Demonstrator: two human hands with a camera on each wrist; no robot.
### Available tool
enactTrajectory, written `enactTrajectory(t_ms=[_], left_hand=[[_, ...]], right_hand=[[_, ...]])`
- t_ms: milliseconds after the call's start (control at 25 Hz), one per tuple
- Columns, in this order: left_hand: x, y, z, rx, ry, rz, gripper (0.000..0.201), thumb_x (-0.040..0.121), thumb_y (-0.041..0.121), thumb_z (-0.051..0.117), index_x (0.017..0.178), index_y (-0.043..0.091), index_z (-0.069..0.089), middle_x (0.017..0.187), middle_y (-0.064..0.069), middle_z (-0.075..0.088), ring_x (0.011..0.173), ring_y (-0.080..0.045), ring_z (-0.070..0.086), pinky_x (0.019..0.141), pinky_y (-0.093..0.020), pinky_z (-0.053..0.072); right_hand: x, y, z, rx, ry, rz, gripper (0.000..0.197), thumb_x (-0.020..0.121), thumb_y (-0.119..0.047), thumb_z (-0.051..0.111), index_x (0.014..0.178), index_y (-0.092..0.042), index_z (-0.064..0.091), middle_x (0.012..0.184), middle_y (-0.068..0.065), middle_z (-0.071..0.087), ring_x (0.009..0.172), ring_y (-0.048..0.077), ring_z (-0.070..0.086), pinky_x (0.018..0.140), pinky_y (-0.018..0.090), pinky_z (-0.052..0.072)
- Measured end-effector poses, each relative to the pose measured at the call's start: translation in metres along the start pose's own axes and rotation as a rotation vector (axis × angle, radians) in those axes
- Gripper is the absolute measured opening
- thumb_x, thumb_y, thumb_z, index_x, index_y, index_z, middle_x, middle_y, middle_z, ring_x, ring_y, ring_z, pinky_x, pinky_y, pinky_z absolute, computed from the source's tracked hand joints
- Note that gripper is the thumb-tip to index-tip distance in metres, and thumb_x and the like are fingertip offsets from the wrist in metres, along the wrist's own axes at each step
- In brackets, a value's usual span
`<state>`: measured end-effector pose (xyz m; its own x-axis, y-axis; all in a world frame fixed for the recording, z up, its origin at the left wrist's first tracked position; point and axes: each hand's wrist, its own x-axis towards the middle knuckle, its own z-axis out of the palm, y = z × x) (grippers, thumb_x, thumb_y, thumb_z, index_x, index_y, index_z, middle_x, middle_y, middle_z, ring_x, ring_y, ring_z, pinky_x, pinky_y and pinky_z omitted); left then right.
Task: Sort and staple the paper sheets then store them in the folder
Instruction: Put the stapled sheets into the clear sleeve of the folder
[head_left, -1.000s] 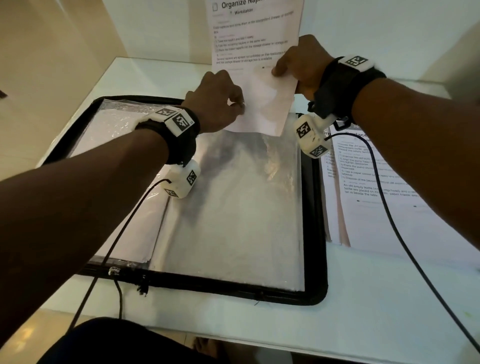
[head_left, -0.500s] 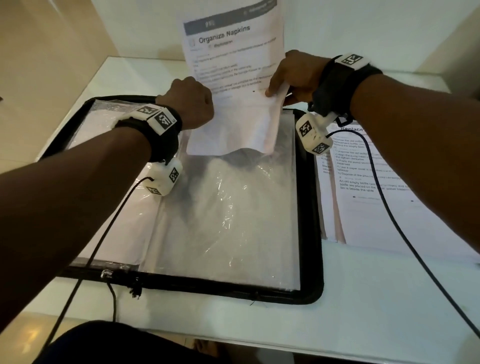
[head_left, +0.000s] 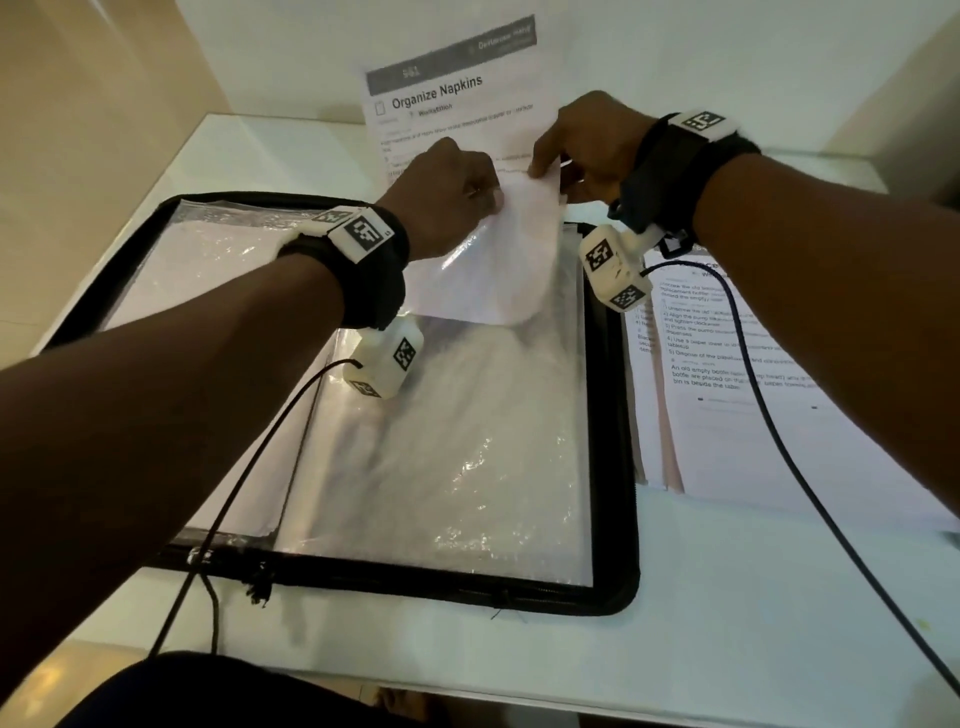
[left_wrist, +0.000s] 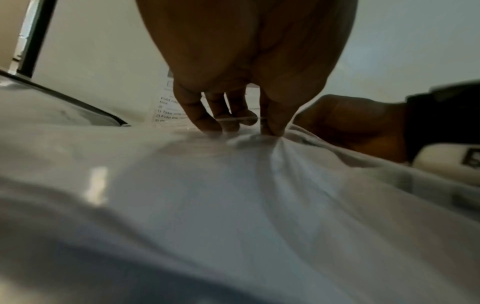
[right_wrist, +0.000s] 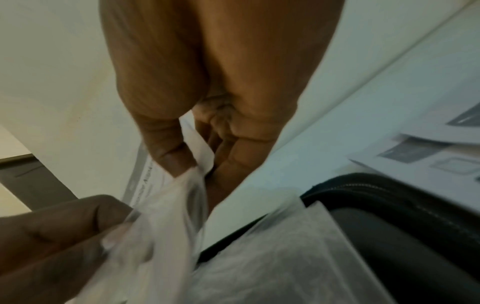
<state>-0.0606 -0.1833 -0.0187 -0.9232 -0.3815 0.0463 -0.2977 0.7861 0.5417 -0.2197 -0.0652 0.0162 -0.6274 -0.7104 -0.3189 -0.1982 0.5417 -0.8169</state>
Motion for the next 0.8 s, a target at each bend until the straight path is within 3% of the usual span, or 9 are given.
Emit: enactTrajectory(t_ms=[120,240,320,400,480,560,640,720,800], left_hand=[[0.001,0.0,0.003,0.029,0.023,0.0,0.018,0.1,0.037,0.061,0.093,0.021,0.064,0.104,-0.009,0.05,0.097,-0.029,0.056,0.082,-0.032,0.042],[-0.006,-0.004,0.002,0.102,0.003,-0.037,0.025,0.102,0.039,0.054,0.105,0.016,0.064,0.108,-0.003,0.058,0.101,-0.023,0.055,0.085,-0.034,0.044],[-0.01,-0.011,-0.001,0.151,-0.005,-0.074,0.022,0.102,0.035,0.052,0.107,0.017,0.064,0.109,0.0,0.065,0.102,-0.023,0.059,0.084,-0.033,0.045],[-0.013,-0.013,-0.004,0.127,-0.037,-0.049,0.021,0.102,0.029,0.054,0.11,0.017,0.069,0.109,-0.001,0.071,0.103,-0.023,0.063,0.085,-0.032,0.049],[-0.011,-0.008,-0.007,0.053,-0.034,-0.026,0.018,0.1,0.023,0.057,0.108,0.018,0.072,0.103,0.002,0.073,0.1,-0.019,0.065,0.079,-0.022,0.046],[-0.007,-0.003,-0.006,0.036,-0.005,-0.003,0.017,0.1,0.021,0.058,0.104,0.018,0.074,0.099,0.003,0.074,0.099,-0.017,0.066,0.075,-0.018,0.043],[-0.005,-0.001,-0.004,0.034,0.001,-0.005,0.017,0.1,0.024,0.061,0.105,0.015,0.075,0.101,0.0,0.075,0.102,-0.02,0.066,0.082,-0.023,0.044],[-0.005,0.0,-0.001,0.061,-0.01,-0.008,0.02,0.101,0.028,0.062,0.108,0.014,0.073,0.107,-0.004,0.074,0.104,-0.023,0.065,0.085,-0.026,0.044],[-0.009,-0.002,-0.001,0.109,-0.025,-0.016,0.023,0.102,0.033,0.06,0.11,0.014,0.07,0.107,-0.002,0.069,0.102,-0.022,0.061,0.084,-0.029,0.043]], right_hand=[[-0.009,0.011,-0.002,-0.015,-0.14,0.08,0.034,0.083,0.005,0.071,0.117,0.005,0.068,0.117,0.018,0.072,0.104,0.034,0.073,0.083,0.041,0.063],[0.002,0.005,-0.008,0.096,-0.092,0.06,0.016,0.088,0.003,0.068,0.104,0.0,0.069,0.11,0.015,0.074,0.1,0.032,0.074,0.074,0.035,0.064],[0.012,-0.005,-0.007,0.072,-0.007,0.02,0.007,0.092,0.002,0.065,0.088,-0.005,0.066,0.109,0.013,0.071,0.105,0.033,0.072,0.077,0.034,0.063],[0.019,-0.012,-0.002,-0.05,0.016,-0.021,0.005,0.091,-0.003,0.066,0.094,-0.006,0.069,0.11,0.012,0.07,0.102,0.028,0.071,0.083,0.029,0.061],[0.019,-0.011,0.004,-0.106,-0.006,-0.039,0.012,0.087,0.001,0.069,0.098,-0.001,0.072,0.11,0.017,0.07,0.092,0.027,0.071,0.079,0.024,0.058],[0.013,-0.005,0.009,-0.051,-0.033,0.011,0.013,0.075,0.004,0.074,0.088,0.003,0.073,0.114,0.027,0.07,0.094,0.037,0.072,0.09,0.042,0.06],[0.008,0.0,0.009,-0.059,-0.091,0.058,0.037,0.062,0.005,0.076,0.097,0.012,0.072,0.114,0.028,0.07,0.106,0.049,0.068,0.094,0.059,0.055],[0.001,0.0,0.004,-0.042,-0.178,0.069,0.036,0.067,0.01,0.074,0.103,0.011,0.071,0.109,0.023,0.073,0.101,0.044,0.071,0.087,0.051,0.061],[-0.003,-0.001,0.001,-0.062,-0.231,0.084,0.022,0.078,0.007,0.073,0.099,-0.001,0.073,0.102,0.015,0.077,0.091,0.03,0.076,0.074,0.037,0.063]])
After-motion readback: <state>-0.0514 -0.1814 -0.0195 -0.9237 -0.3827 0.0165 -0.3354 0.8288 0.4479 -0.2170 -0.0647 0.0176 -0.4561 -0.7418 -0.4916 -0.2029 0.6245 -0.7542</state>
